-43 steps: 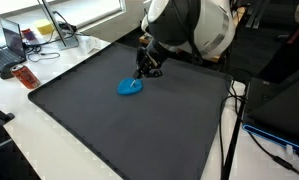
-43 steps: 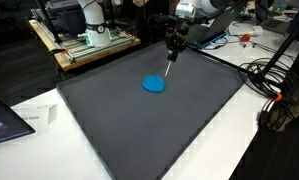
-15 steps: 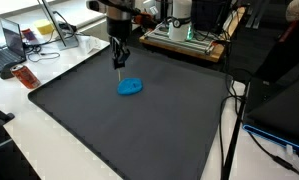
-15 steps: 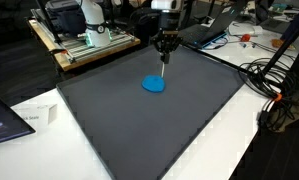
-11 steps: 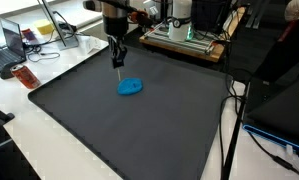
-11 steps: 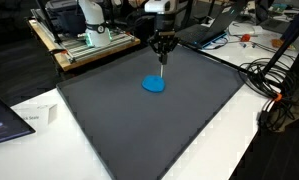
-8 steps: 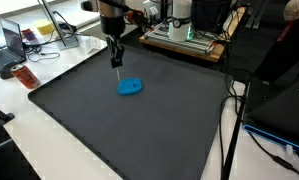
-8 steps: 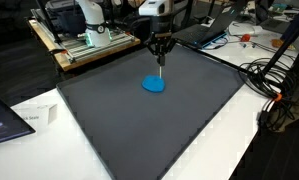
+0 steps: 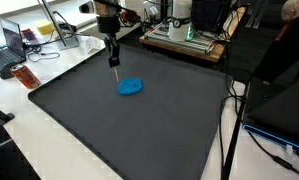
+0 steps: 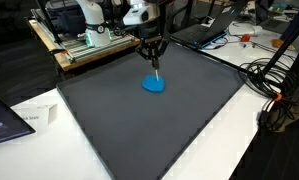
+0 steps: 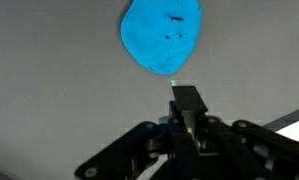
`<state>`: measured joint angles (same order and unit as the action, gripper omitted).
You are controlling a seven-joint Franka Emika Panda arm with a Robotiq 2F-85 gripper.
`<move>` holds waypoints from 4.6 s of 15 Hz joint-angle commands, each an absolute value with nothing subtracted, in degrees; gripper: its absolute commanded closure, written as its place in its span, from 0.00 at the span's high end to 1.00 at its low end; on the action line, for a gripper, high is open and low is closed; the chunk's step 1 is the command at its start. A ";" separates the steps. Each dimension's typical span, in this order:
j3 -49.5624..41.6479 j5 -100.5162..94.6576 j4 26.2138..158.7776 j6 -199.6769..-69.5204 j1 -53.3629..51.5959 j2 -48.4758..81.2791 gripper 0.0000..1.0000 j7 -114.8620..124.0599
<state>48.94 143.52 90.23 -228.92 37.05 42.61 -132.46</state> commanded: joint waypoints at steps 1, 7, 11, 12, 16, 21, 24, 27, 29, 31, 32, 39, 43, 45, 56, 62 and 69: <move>54.85 144.78 96.68 -223.73 45.37 40.54 0.03 -136.00; 62.41 144.80 104.48 -217.26 56.54 40.27 0.03 -138.95; 66.86 144.44 109.45 -212.82 62.96 40.21 0.03 -140.76; 68.15 144.09 110.61 -211.83 64.71 40.50 0.03 -141.09; 71.89 141.96 114.87 -209.45 69.70 40.65 0.03 -139.91; 74.76 137.50 120.77 -204.32 73.57 38.11 0.03 -137.53; 74.92 133.72 124.08 -200.67 74.04 34.96 0.03 -133.94; 75.63 129.67 127.24 -197.70 74.34 30.93 0.03 -129.27; 76.01 127.44 129.29 -196.05 74.19 27.10 0.03 -125.31; 74.67 131.27 129.96 -194.91 72.87 22.01 0.03 -126.63; 74.76 131.79 130.60 -194.38 72.69 19.87 0.03 -126.29; 74.35 133.85 133.22 -195.73 66.87 7.73 0.03 -120.87; 74.18 133.20 134.51 -198.11 61.91 3.59 0.03 -116.96; 74.12 132.64 135.03 -200.56 59.58 1.70 0.03 -114.24; 74.80 123.98 133.35 -219.56 47.79 6.17 0.03 -101.22; 56.12 120.30 126.83 -232.68 23.67 15.84 0.03 -98.98; 34.26 124.59 108.57 -239.15 1.17 28.21 0.03 -105.44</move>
